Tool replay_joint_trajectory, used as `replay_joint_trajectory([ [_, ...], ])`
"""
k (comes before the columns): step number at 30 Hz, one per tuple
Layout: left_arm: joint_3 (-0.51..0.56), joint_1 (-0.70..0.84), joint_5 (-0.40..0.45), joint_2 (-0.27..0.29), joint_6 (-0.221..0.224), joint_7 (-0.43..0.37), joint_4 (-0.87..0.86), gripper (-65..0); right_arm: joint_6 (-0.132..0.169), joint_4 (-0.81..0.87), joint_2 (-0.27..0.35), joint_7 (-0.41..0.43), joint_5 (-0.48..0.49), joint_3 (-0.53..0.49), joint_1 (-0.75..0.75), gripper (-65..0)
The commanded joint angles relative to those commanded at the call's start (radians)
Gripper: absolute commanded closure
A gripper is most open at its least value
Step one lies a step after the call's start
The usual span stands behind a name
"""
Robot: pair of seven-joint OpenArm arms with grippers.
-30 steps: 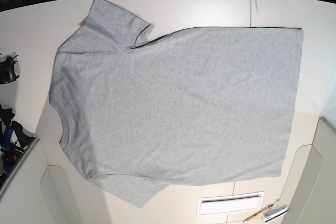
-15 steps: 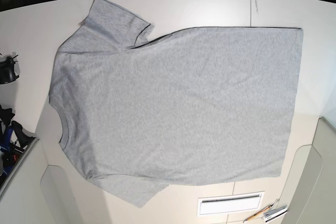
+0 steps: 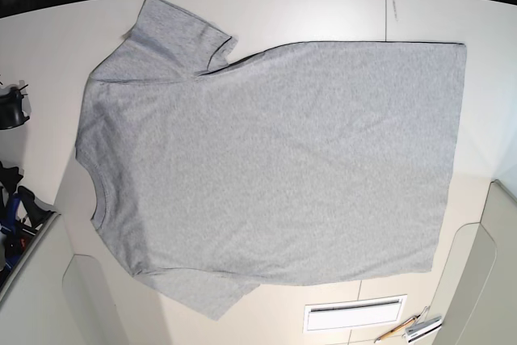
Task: Fold the T-shirt properly
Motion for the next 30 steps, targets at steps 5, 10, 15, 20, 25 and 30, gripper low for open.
replay_joint_trajectory([
  [5, -0.103, 0.000, -0.097, 0.000, -0.039, 0.048, 0.051, -11.2, 0.006, 0.065, 0.000, -0.037, 0.041, 0.000, -0.011, -30.0],
  [10, -0.194, 0.000, -0.174, 0.000, -0.090, 0.055, 0.071, -11.2, -0.003, 0.138, 0.000, -0.047, 0.042, 0.001, -0.069, -30.0],
  [15, -0.276, 0.000, -0.225, 0.000, -0.127, 0.060, 0.116, -11.2, 0.021, 0.238, 0.000, -0.047, 0.113, 0.084, -0.140, -30.0],
  [20, -0.289, -0.001, -0.238, 0.000, -0.127, 0.058, 0.138, -11.2, 0.188, 0.279, -0.025, -0.076, 0.324, 0.302, -0.159, -30.0],
  [25, -0.289, 0.000, -0.238, 0.000, -0.127, 0.059, 0.143, -11.2, 0.450, 0.306, -0.098, -0.170, 0.594, 0.539, -0.161, -30.0],
  [30, -0.289, 0.000, -0.238, 0.000, -0.127, 0.060, 0.187, -11.2, 0.646, 0.312, -0.157, -0.259, 0.866, 0.743, -0.161, -30.0],
])
